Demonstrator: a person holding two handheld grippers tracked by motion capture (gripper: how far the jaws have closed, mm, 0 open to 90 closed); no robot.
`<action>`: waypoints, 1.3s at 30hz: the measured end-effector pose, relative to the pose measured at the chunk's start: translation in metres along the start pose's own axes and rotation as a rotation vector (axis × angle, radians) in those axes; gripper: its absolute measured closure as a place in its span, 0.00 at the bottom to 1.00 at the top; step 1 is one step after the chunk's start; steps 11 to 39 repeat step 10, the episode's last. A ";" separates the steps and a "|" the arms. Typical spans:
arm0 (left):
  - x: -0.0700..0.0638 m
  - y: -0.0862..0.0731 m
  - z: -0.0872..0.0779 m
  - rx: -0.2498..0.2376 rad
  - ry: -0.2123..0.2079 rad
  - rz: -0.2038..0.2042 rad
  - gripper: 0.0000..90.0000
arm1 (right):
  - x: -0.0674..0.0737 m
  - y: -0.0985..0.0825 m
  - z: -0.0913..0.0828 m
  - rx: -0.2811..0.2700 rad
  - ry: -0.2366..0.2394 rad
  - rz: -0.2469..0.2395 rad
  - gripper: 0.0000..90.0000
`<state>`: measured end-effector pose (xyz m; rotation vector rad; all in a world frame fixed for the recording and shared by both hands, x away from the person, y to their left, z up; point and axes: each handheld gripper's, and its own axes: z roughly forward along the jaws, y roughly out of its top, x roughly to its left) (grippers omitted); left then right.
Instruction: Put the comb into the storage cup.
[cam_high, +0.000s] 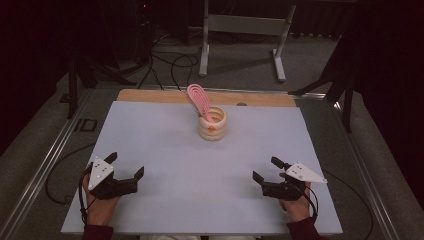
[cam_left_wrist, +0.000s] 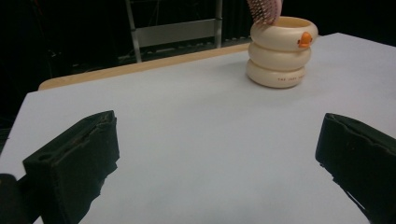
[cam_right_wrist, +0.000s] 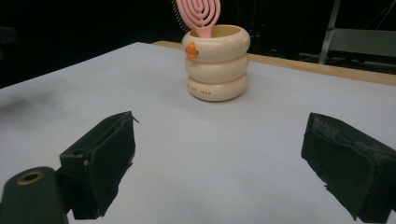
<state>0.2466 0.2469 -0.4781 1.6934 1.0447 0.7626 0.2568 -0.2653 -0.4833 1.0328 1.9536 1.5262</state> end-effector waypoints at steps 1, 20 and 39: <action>0.000 -0.001 0.000 0.000 -0.001 -0.004 0.00 | 0.000 0.000 -0.001 0.001 0.000 0.001 0.11; 0.000 -0.004 0.004 0.020 -0.010 -0.013 0.00 | -0.002 -0.002 -0.002 0.012 -0.025 0.002 0.10; 0.000 -0.004 0.004 0.020 -0.010 -0.013 0.00 | -0.002 -0.002 -0.002 0.012 -0.025 0.002 0.10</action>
